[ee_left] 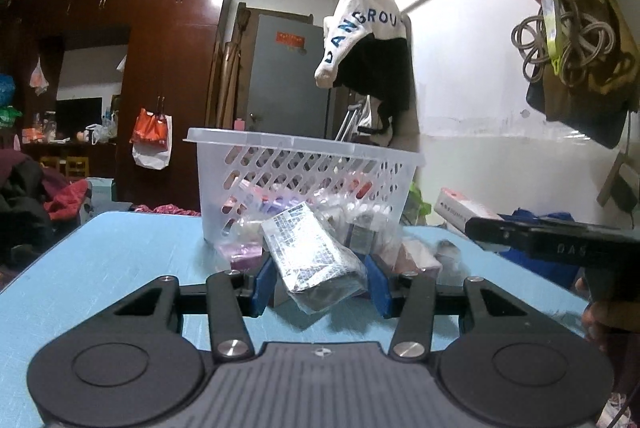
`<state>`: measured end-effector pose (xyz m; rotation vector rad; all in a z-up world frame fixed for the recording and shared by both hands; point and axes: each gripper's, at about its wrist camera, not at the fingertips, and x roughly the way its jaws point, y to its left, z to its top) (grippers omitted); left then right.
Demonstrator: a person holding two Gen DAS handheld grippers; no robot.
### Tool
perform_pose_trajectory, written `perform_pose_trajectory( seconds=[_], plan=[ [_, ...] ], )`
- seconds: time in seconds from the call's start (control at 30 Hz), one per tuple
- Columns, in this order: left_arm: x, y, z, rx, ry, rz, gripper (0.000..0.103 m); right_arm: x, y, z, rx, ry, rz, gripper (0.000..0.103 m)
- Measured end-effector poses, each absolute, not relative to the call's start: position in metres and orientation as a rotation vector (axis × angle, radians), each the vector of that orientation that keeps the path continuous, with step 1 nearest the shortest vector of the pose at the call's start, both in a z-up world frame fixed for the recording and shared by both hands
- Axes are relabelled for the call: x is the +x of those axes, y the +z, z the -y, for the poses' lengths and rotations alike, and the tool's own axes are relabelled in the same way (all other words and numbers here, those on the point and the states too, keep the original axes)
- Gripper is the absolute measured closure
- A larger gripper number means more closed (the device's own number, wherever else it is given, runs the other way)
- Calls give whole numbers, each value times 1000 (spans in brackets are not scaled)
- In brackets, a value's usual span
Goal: Organize objects
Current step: 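Lift both held packs over the white basket and open both grippers, then grasp a plastic-wrapped silver box with the right gripper while the left grasps a white 'KENT' box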
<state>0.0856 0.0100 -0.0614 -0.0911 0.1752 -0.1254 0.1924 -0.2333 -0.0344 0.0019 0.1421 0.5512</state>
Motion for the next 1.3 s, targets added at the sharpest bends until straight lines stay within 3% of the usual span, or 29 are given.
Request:
perform_pose_trajectory(
  seconds=[0.13, 0.3, 0.47, 0.57, 0.6, 0.67, 0.77, 0.83, 1.0, 1.07, 1.13, 1.27, 1.3],
  plan=[
    [92, -45, -16, -89, -155, -152, 51, 196, -23, 234, 44, 563, -137, 44],
    [145, 34, -28, -40, -149, -92, 51, 220, 50, 210, -34, 591, -60, 44],
    [232, 87, -39, -47, -105, -212, 51, 288, 110, 165, -122, 601, -119, 44],
    [266, 79, -41, -47, -143, -304, 46, 319, 109, 152, -143, 595, -183, 42],
    [273, 73, -41, -45, -147, -332, 35, 324, 106, 150, -143, 599, -207, 38],
    [271, 62, -41, -31, -137, -340, 29, 321, 97, 152, -130, 590, -233, 9],
    [240, 53, -49, -53, -167, -285, 29, 294, 88, 174, -128, 580, -186, 3],
    [215, 44, -55, -72, -184, -257, 21, 273, 77, 197, -102, 582, -176, 0],
    [178, -3, -53, -19, -203, -317, 19, 266, 21, 230, -78, 598, -373, 0],
    [174, -20, -47, 20, -215, -350, 23, 272, 2, 237, -60, 593, -452, 0],
    [173, -32, -41, 62, -213, -378, 36, 276, -10, 239, -46, 585, -500, 0],
    [181, -41, -36, 81, -211, -434, 47, 284, -21, 235, -40, 608, -572, 0],
    [181, -38, -37, 76, -212, -425, 55, 284, -26, 233, -53, 612, -576, 0]
  ],
)
